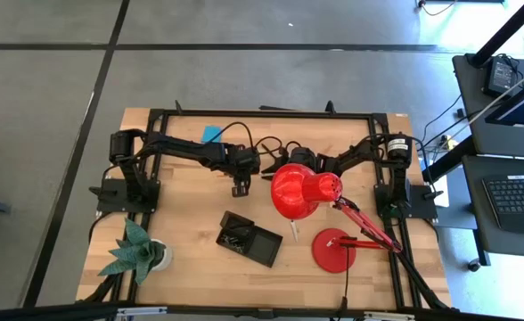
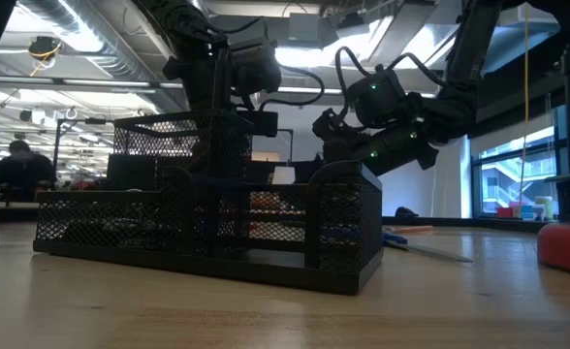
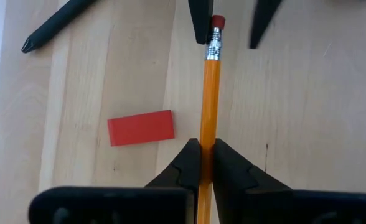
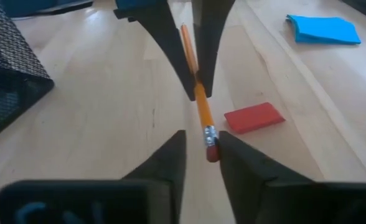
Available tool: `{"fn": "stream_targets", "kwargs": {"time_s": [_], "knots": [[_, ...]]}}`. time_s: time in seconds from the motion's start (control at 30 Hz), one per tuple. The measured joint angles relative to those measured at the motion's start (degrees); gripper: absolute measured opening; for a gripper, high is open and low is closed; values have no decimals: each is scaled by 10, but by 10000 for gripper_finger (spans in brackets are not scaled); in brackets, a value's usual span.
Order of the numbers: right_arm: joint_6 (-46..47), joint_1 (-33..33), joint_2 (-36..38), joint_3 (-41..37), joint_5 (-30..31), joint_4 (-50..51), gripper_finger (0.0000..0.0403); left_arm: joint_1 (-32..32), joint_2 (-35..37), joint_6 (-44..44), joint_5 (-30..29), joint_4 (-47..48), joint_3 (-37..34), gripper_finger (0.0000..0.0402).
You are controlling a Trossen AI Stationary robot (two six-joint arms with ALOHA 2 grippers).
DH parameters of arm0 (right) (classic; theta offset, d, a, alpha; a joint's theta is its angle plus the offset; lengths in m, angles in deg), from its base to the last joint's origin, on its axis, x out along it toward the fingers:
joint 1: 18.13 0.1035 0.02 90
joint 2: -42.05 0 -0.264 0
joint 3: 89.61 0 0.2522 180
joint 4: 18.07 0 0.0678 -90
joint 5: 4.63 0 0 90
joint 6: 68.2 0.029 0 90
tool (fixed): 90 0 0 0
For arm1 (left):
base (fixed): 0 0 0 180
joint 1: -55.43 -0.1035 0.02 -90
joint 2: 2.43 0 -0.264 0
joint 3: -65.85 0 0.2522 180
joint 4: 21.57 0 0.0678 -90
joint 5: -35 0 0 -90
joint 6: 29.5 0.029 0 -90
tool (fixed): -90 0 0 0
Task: Pick and place office supplies into organizer
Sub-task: Put the left orange pencil into the desk organizer
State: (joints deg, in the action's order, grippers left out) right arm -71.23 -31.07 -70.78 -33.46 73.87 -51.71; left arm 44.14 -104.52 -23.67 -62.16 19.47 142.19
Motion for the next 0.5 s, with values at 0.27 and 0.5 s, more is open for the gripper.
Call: {"fn": "stream_targets", "kwargs": {"time_s": [0.27, 0.5], "knots": [[0, 1, 6, 0, 67, 33, 193, -2, 8, -2, -9, 9, 0, 16], [10, 0, 44, -17, 128, 52, 223, -6, 75, 7, -9, 9, 0, 16]]}}
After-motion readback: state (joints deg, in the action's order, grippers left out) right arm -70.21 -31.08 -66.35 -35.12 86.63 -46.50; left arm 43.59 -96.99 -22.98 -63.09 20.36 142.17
